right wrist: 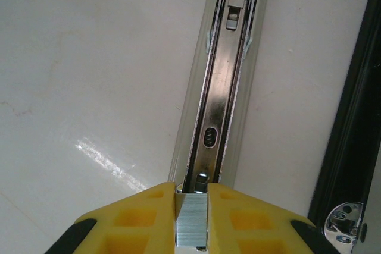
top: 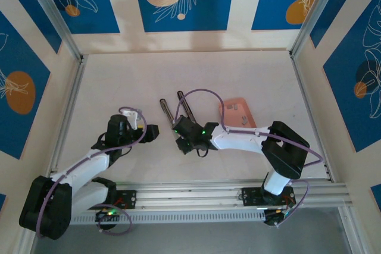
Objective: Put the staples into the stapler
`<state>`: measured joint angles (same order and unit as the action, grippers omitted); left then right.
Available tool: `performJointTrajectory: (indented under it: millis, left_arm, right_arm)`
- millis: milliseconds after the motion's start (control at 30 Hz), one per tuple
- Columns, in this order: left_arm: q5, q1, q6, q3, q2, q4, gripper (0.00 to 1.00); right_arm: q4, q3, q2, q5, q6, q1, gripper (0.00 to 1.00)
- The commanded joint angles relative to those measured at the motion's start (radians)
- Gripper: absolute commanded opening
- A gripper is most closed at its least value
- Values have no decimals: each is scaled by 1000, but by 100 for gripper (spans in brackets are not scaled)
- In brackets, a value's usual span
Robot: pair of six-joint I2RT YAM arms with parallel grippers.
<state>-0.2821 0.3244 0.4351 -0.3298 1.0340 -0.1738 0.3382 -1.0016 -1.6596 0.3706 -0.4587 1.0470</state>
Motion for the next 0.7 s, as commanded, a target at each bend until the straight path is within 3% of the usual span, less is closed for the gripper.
performJointTrajectory:
  millis: [0,667]
  left_arm:
    - [9,7,-27,-17,-17,12,88]
    - [13,7,-30,-18,-23,18,88]
  right_arm:
    - [33,6,-9,4,-18,11,19]
    - [90,-46,-55,50,-54,14,19]
